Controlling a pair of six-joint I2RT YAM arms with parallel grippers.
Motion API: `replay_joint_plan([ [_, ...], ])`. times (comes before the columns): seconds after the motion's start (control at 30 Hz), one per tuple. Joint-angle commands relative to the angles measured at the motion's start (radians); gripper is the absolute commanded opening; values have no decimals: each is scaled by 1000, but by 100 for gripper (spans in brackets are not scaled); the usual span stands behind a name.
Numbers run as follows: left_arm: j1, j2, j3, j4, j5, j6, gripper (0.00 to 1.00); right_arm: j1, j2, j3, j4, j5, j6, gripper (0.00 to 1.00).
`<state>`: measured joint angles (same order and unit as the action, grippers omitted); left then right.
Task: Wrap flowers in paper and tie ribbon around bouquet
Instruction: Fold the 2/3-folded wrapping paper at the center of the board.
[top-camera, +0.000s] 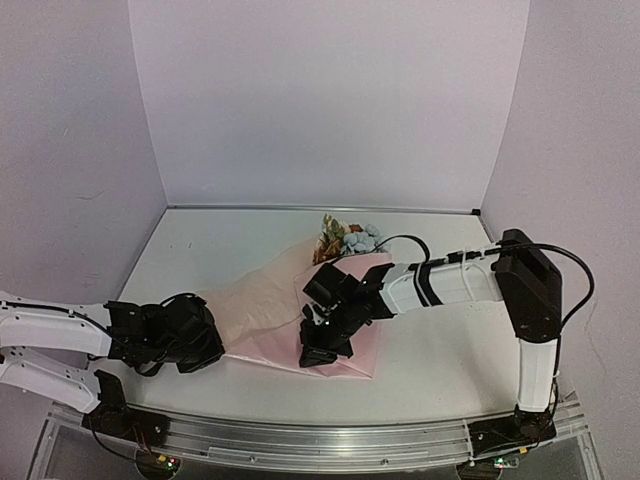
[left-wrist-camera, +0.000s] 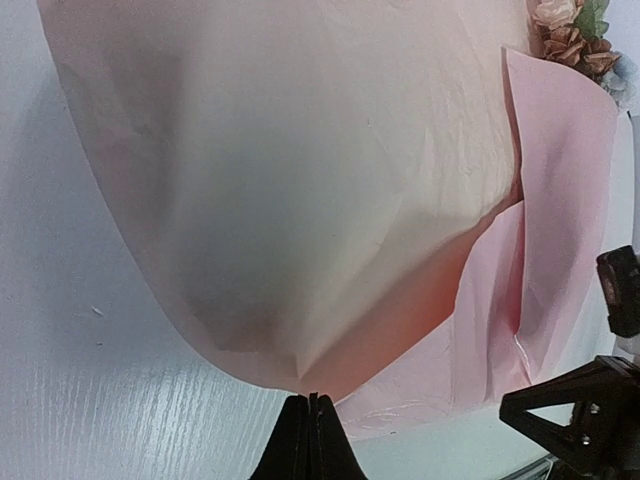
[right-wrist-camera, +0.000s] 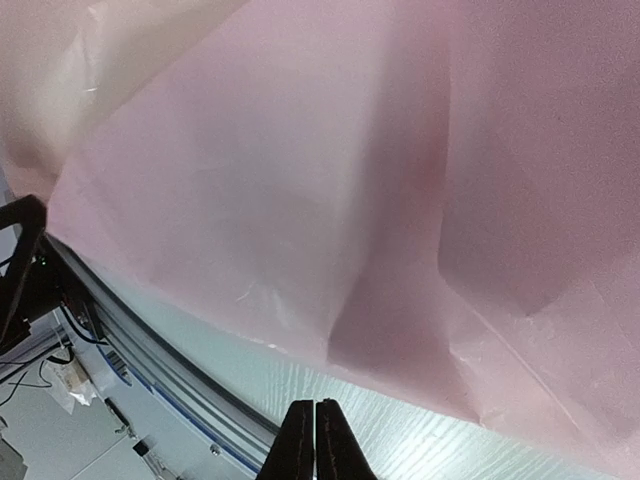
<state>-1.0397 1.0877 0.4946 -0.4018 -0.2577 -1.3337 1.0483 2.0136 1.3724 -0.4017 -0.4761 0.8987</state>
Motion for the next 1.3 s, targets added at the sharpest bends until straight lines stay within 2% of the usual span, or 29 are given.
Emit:
replay_joint_plan([
  [0.0, 2, -20, 12, 4, -11, 24, 0, 11, 55, 4, 17, 37, 24, 2],
  [0.27, 0, -41, 59, 16, -12, 101, 0, 15, 98, -3, 26, 57, 38, 1],
  [0.47, -10, -51, 108, 108, 8, 254, 0, 15, 79, 7, 21, 47, 37, 3],
  [0.8, -15, 13, 220, 147, 80, 508, 0, 10, -98, 50, -113, 16, -61, 11],
  [1.03, -16, 57, 291, 151, 152, 639, 0, -63, -286, -83, -264, 139, -113, 16],
  [1.17, -18, 108, 345, 148, 203, 711, 0, -143, -390, -265, -251, 185, -86, 25],
  [1.27, -22, 160, 387, 149, 245, 749, 0, -181, -441, -353, -222, 193, -83, 35],
])
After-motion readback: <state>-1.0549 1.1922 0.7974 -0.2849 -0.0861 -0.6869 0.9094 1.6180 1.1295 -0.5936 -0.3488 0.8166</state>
